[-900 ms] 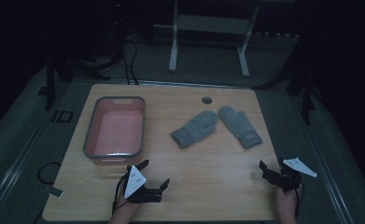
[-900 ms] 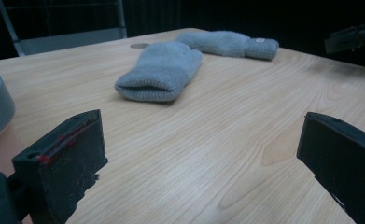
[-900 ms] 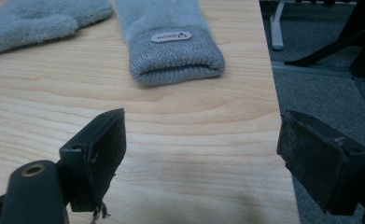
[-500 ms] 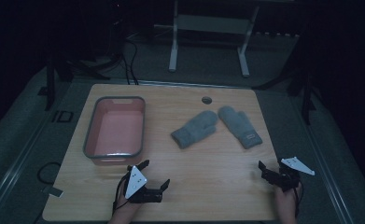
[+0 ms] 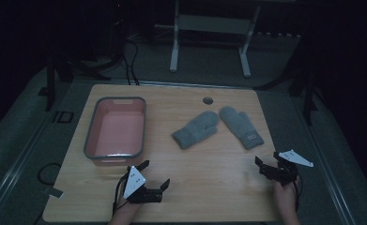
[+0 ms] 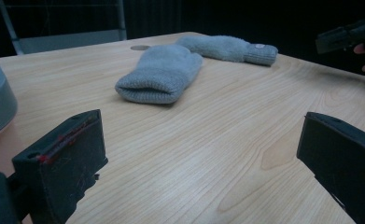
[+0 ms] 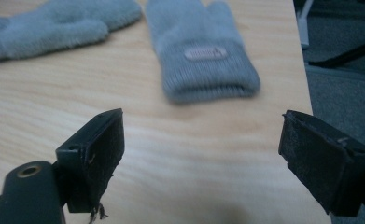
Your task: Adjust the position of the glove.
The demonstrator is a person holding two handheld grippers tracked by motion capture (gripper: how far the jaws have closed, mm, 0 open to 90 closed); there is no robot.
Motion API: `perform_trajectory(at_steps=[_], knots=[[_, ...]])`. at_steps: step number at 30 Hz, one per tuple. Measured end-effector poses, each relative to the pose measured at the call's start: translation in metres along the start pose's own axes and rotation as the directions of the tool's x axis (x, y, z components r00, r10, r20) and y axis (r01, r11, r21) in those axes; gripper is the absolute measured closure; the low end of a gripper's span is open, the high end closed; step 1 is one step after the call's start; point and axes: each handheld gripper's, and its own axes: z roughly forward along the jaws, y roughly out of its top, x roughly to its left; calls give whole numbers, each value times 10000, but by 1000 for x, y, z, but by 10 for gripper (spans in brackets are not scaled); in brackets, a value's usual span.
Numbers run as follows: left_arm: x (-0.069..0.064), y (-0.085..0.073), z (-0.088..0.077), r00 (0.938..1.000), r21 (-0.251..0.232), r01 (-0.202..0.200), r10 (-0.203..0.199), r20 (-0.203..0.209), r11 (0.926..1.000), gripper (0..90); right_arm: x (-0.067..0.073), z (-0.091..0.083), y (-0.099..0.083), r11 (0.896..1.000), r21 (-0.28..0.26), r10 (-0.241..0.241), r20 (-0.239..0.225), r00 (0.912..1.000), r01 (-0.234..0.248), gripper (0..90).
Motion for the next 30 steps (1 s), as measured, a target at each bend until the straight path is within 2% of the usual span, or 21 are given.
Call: perform_trajectory(at_steps=[5,7,10,12,13,15,16,17,21,30], knots=[[1,0,0,10000,-22,66,-66,6,10000,15,7,6,20,9999,-87,-130,-222,9997,128,137],[1,0,-1,10000,-54,72,-72,-25,10000,15,11,10,26,9998,-53,-173,-198,9997,172,134],[1,0,-1,10000,-59,60,-60,-25,10000,15,14,14,31,9997,3,-234,-399,9989,234,134],[0,0,0,10000,-14,46,-46,-19,10000,15,22,22,38,9986,160,-485,-670,9966,496,134],[0,0,0,10000,-14,46,-46,-19,10000,16,22,22,38,9986,160,-485,-670,9966,496,134],[1,0,-1,10000,-36,64,-64,-29,10000,15,31,28,44,9971,260,-691,-825,9942,714,134],[1,0,-1,10000,-36,64,-64,-29,10000,15,31,28,44,9971,260,-691,-825,9942,714,134],[1,0,-1,9999,-23,116,-116,-48,9999,15,38,33,49,9972,232,-684,-970,9929,709,134],[1,0,-1,9999,-6,86,-86,-67,10000,15,49,41,58,9959,281,-822,-1130,9902,859,134],[1,0,-1,9999,9,87,-87,-79,10000,15,63,55,76,9928,277,-1117,-1451,9831,1169,134]])
